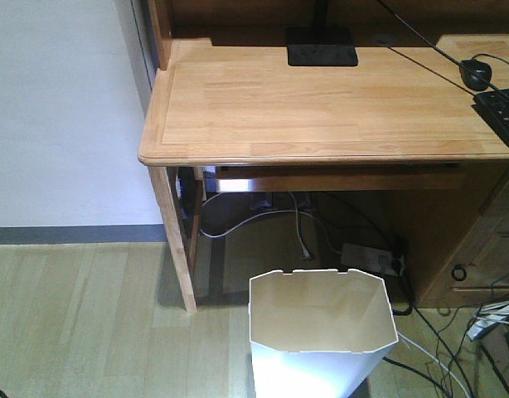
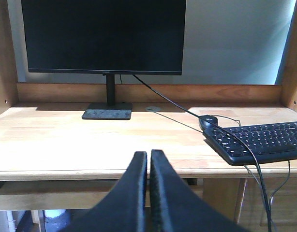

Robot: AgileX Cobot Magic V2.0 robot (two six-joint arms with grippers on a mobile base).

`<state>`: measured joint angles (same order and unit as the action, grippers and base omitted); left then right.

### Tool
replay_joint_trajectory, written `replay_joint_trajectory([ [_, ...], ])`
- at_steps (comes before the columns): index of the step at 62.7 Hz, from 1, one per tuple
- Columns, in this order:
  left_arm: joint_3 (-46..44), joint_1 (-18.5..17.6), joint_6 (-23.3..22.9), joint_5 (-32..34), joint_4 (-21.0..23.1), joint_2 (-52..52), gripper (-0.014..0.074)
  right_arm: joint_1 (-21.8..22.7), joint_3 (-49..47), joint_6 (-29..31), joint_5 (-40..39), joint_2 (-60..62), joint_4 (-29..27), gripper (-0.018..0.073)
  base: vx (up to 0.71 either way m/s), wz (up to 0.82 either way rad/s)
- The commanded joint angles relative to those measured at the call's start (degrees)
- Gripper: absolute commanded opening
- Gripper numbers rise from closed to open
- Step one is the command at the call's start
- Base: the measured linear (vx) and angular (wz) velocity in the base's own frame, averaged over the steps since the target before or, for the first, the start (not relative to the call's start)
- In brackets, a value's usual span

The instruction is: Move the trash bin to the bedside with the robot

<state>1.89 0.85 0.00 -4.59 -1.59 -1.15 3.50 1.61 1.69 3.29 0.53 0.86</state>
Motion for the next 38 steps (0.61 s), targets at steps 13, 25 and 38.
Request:
replay_joint_trajectory([
  [13, 0.7, 0.1, -0.8, 4.2, 0.5, -0.5, -0.0006, 0.0, 0.1, 0.0, -4.2, 0.6, 0.0, -0.0008, 0.0, 0.0],
  [25, 0.7, 0.1, -0.8, 4.2, 0.5, -0.5, -0.0006, 0.0, 0.1, 0.0, -4.2, 0.6, 0.0, -0.0008, 0.0, 0.0],
  [38, 0.7, 0.1, -0.8, 4.2, 0.5, -0.5, -0.0006, 0.0, 0.1, 0.6, -4.3, 0.6, 0.4, -0.0008, 0.0, 0.0],
])
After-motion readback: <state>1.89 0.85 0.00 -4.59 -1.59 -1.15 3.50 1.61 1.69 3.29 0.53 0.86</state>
